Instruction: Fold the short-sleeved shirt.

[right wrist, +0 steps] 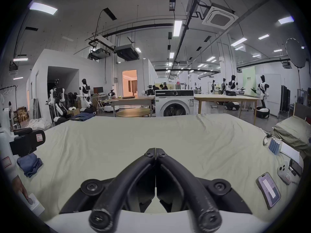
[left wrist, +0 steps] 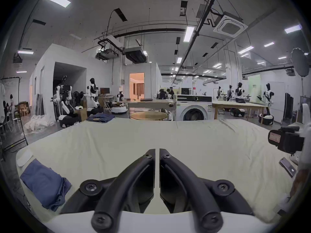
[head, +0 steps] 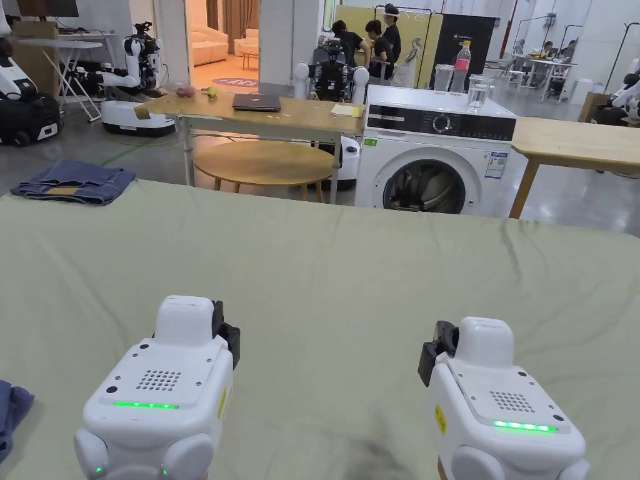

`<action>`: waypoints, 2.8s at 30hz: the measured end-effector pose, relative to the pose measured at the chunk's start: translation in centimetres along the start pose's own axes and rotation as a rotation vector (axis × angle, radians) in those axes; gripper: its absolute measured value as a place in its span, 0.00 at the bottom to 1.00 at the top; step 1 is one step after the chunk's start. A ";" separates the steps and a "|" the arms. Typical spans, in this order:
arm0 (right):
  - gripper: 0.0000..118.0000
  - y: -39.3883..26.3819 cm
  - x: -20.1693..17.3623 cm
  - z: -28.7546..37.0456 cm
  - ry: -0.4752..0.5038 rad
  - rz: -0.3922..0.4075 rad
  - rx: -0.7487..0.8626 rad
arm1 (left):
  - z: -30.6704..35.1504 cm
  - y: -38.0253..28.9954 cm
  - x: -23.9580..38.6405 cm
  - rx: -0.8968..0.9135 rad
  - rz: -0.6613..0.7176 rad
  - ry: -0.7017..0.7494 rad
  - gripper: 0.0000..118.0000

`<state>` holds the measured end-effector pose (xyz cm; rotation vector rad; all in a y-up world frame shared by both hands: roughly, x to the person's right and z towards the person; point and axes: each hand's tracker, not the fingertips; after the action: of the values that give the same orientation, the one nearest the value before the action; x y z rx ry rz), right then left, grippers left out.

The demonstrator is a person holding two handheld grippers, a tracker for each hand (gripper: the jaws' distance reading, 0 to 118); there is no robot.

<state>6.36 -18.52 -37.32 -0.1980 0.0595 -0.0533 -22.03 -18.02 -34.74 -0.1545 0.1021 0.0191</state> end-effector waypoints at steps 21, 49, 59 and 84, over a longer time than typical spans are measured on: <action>0.14 0.3 0.3 0.6 -0.044 0.045 0.038 | -0.4 0.4 0.1 -0.009 0.005 -0.021 0.22; 0.78 0.2 0.7 0.0 -0.072 0.059 0.057 | -0.5 0.8 -0.9 0.073 0.032 -0.039 0.70; 0.78 0.5 1.0 -0.7 -0.049 -0.052 0.001 | -0.4 0.6 -0.6 0.049 -0.013 -0.050 0.70; 0.78 2.2 0.7 -1.8 -0.059 -0.128 -0.109 | -0.6 0.3 -1.0 0.022 0.013 -0.005 0.70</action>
<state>7.04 -16.76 -39.52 -0.3122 -0.0093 -0.1720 -23.05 -17.86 -35.24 -0.1316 0.0980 0.0313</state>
